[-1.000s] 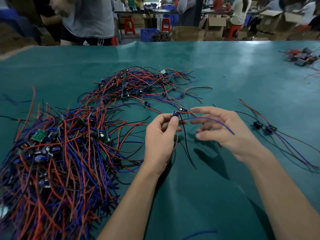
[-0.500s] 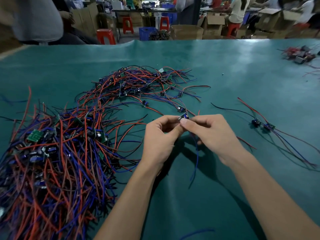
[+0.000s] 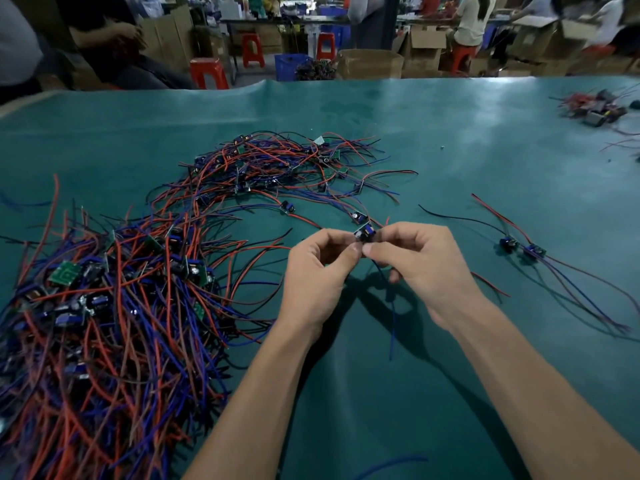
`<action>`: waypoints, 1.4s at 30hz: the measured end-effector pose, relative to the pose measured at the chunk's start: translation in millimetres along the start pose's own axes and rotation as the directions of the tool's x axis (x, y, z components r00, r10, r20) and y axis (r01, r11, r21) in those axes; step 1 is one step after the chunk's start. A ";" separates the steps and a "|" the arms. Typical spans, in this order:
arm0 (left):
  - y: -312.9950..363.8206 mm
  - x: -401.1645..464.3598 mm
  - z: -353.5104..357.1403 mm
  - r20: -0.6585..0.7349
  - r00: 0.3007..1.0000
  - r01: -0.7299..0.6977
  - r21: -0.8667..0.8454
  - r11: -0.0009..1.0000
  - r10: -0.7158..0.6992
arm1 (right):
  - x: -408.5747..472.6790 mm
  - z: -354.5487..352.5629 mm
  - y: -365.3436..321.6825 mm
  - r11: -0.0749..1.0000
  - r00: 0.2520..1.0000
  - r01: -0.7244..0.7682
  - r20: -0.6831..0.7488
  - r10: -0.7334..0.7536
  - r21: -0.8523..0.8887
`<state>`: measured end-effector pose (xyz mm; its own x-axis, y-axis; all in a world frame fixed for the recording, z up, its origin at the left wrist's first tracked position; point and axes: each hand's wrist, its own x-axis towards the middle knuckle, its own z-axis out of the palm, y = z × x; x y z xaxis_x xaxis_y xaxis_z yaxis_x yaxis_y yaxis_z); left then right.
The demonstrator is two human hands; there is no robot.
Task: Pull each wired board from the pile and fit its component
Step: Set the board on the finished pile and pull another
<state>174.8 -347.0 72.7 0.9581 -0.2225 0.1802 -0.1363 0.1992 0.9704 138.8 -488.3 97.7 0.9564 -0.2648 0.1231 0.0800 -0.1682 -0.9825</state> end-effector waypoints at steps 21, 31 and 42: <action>4.8 -0.1 5.7 -0.087 0.995 0.046 -0.019 0.999 -0.047 | 1.0 -5.3 9.9 0.999 0.961 0.042 0.272 -0.050 0.035; 7.9 -3.4 6.8 0.021 0.998 0.063 0.107 0.992 -0.065 | 2.6 -2.4 3.4 0.940 0.995 -0.067 -0.046 0.087 0.333; 2.9 -2.2 5.3 0.070 0.995 0.057 0.187 0.981 -0.071 | 14.6 -56.3 -6.0 0.913 0.838 0.113 -0.532 0.124 0.391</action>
<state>170.9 -350.9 76.0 0.9454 -0.3024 0.1217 -0.1264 0.0039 0.9920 136.4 -544.6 113.3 0.6617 -0.7477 0.0556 0.2914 0.1881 -0.9379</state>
